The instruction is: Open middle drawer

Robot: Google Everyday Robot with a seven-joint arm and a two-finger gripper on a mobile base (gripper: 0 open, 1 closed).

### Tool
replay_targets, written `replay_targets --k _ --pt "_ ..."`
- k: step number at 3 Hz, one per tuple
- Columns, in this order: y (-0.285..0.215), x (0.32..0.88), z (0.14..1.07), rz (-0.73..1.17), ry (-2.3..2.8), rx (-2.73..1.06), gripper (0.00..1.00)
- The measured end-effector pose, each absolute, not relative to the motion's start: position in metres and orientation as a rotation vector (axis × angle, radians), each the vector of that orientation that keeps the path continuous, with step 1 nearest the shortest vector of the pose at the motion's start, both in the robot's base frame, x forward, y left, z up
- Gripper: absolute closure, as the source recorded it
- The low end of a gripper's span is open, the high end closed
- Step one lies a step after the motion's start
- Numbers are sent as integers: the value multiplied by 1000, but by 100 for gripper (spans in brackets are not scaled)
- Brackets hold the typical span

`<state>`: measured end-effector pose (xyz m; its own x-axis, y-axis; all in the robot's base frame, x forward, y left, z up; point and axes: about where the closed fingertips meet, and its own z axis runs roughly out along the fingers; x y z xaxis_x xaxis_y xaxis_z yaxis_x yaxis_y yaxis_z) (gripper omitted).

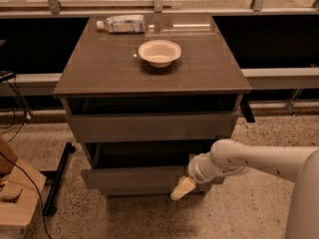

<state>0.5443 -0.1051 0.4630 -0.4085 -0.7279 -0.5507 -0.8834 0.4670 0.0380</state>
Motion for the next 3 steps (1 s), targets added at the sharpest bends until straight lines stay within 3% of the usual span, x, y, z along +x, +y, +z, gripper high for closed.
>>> replay_targets --k 1,3 --pt "-117 547 451 458 2298 -1396 2" --pt "-135 527 438 465 2377 -1457 49"
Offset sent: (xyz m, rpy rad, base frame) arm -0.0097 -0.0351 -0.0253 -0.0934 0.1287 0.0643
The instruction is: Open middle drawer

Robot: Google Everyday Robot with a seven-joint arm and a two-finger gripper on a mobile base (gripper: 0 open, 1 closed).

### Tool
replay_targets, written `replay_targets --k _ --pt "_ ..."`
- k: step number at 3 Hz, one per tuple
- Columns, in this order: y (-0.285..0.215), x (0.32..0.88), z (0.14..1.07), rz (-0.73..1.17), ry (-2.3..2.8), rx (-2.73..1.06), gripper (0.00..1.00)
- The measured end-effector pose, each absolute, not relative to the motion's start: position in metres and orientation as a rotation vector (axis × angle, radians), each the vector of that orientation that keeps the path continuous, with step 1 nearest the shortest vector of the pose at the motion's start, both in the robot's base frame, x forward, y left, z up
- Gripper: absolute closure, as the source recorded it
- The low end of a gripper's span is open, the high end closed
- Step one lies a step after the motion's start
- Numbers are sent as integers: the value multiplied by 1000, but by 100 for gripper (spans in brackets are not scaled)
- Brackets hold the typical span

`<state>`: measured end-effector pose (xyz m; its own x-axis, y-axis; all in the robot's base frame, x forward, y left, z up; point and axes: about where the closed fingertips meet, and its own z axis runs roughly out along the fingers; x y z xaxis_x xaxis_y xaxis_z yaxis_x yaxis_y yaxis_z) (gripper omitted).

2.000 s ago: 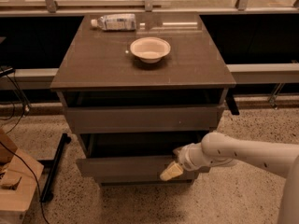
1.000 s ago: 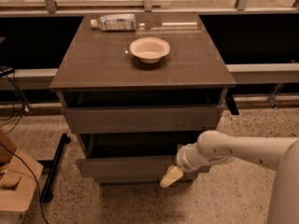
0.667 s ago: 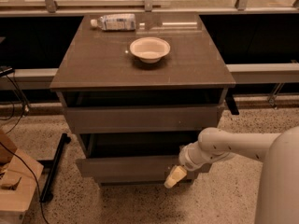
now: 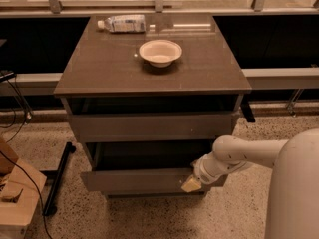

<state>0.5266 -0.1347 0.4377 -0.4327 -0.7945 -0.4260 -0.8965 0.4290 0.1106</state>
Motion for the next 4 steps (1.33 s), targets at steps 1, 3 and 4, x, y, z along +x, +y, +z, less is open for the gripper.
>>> replay_targets --k 1,3,4 --pt "-135 527 440 465 2377 -1457 72" --pt "-135 527 440 465 2377 -1457 55" --pt "-135 526 440 466 2377 -1457 32"
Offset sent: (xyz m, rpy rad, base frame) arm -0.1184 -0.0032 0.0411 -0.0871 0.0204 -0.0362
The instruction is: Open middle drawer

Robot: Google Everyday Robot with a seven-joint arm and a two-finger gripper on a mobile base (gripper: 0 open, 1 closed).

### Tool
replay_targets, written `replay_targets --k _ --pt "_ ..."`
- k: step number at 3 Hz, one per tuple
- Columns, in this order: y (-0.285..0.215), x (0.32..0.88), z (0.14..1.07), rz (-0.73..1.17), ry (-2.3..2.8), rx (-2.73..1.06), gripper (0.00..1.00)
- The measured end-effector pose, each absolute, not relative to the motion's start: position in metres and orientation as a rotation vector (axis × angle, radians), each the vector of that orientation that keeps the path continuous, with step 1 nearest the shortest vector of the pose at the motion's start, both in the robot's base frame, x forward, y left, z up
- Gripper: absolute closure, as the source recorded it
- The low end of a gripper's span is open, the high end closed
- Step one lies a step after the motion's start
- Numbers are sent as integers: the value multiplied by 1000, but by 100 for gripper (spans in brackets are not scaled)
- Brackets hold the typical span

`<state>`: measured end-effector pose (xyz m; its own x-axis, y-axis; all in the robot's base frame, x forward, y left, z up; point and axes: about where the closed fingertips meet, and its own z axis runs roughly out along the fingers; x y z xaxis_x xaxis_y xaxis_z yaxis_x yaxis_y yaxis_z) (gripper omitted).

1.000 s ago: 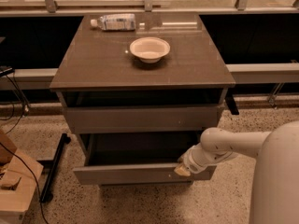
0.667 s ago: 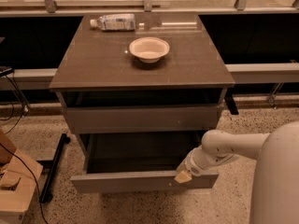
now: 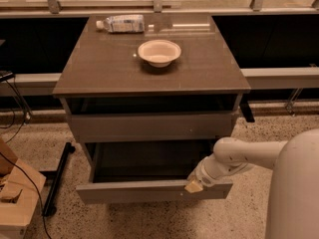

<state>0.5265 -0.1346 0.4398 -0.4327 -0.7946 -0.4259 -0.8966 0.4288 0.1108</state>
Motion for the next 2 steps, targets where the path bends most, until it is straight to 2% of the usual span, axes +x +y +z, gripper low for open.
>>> replay_targets --k 1,2 --pt "-134 526 439 469 2378 -1459 8" --pt "-129 525 434 461 2379 -1517 0"
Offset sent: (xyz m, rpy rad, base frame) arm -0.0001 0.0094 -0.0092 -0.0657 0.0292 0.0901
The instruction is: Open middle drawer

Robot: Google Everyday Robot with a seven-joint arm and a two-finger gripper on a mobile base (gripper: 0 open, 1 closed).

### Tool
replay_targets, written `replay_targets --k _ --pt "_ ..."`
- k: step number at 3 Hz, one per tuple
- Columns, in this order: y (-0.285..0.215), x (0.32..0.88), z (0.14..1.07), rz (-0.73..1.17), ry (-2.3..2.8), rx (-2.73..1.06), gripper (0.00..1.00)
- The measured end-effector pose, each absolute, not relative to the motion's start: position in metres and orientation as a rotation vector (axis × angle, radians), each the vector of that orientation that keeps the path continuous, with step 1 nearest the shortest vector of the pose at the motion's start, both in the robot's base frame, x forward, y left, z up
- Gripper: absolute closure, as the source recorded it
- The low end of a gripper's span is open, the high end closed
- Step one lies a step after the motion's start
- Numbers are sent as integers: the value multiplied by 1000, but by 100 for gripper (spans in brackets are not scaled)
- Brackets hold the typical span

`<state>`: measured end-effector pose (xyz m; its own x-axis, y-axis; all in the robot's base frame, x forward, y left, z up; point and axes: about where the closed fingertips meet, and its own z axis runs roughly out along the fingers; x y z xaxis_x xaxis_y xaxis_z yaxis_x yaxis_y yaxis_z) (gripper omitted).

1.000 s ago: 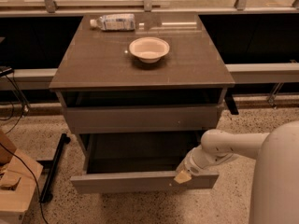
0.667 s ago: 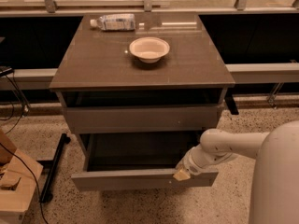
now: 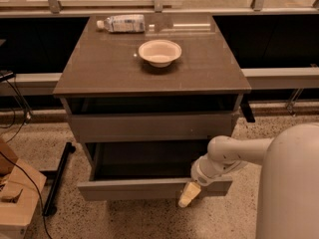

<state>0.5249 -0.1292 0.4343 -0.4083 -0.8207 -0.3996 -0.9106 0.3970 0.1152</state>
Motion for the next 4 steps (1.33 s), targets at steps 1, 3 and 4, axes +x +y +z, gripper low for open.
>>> replay_targets --k 1,3,4 --pt "-129 517 423 499 2387 -1558 3" --pt "-139 487 417 590 2380 -1556 50" --pt "-139 487 417 590 2380 -1556 74"
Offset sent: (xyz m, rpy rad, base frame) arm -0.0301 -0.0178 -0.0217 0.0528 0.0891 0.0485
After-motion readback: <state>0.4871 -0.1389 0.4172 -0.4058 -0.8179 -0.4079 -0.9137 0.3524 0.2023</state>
